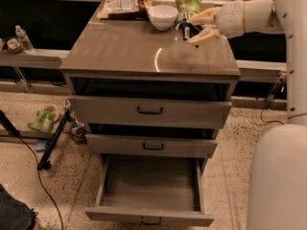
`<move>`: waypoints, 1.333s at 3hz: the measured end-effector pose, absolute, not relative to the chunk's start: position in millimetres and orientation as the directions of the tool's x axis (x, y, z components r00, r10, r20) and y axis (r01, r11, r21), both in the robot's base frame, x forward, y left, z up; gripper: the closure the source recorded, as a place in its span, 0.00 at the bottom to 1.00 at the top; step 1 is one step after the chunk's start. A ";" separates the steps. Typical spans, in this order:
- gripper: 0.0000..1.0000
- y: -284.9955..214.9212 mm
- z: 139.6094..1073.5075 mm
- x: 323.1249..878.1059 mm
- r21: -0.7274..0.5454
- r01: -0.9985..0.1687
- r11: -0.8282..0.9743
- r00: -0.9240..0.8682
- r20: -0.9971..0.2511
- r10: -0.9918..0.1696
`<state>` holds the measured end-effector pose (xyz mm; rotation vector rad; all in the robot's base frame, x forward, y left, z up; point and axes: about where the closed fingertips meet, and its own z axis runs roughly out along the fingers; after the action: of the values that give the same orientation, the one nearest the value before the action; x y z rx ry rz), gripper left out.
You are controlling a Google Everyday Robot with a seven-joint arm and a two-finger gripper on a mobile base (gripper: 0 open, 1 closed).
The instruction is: Pick rxbar blueberry from bottom drawer and place on counter
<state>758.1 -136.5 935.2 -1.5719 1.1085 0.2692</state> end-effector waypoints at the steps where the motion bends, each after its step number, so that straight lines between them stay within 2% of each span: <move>1: 0.59 -119.4 928.6 793.0 -0.656 -0.748 0.105 0.503 -0.663 -0.555; 3: 0.13 -108.4 924.2 824.4 -0.678 -0.725 0.121 0.480 -0.624 -0.616; 4: 0.00 -105.2 920.7 826.9 -0.675 -0.730 0.106 0.478 -0.616 -0.626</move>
Offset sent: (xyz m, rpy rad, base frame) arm 0.0902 0.0210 -0.0041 -0.1061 -0.0440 -0.1688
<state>826.9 -105.2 920.7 -1.5830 1.2075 0.1142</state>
